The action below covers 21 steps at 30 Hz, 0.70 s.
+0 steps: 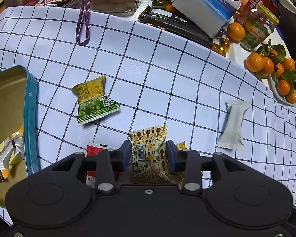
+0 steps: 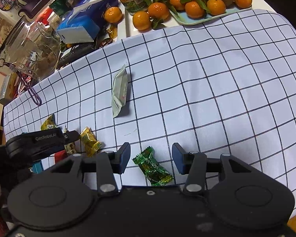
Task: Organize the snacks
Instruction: 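Grasp the green foil candy with the right tool while the left tool holds the biscuit packet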
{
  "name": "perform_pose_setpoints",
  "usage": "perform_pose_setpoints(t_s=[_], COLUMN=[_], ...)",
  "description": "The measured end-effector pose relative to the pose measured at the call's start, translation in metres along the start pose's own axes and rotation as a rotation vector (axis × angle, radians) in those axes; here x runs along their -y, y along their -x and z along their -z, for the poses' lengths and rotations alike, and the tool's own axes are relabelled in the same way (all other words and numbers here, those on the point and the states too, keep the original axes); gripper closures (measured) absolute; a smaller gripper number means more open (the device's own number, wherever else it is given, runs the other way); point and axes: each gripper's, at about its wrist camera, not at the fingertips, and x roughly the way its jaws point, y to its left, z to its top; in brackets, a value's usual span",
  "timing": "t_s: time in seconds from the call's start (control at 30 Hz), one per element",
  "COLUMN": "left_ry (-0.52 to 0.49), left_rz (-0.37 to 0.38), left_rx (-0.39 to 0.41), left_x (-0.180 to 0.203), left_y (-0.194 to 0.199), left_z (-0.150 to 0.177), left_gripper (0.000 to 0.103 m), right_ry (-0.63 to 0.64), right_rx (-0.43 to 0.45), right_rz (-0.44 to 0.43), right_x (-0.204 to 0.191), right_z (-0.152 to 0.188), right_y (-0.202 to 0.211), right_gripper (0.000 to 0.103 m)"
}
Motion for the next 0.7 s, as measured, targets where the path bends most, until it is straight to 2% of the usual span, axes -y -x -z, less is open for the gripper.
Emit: perform_pose_setpoints(t_s=[0.13,0.27,0.4,0.7], left_ry=[-0.018,-0.100,-0.140,-0.099], left_rz=[0.034,0.091,0.067,0.049], left_rx=[-0.008,-0.007,0.004,-0.016], left_x=[0.003,0.016,0.021,0.004], left_y=[0.002,0.008,0.010,0.009], left_z=[0.002,0.006,0.009,0.012], left_gripper=[0.056,0.056,0.056,0.056], right_ry=[0.005,0.011,0.011,0.011], right_rx=[-0.005,-0.008,-0.009,-0.006], right_rz=[0.003,0.004,0.007,0.001], right_x=[-0.001,-0.002,-0.001,-0.002], right_z=[0.000,0.000,0.000,-0.001], right_y=[-0.002,-0.004,-0.004,-0.003], right_gripper=[0.053,0.053,0.053,0.053])
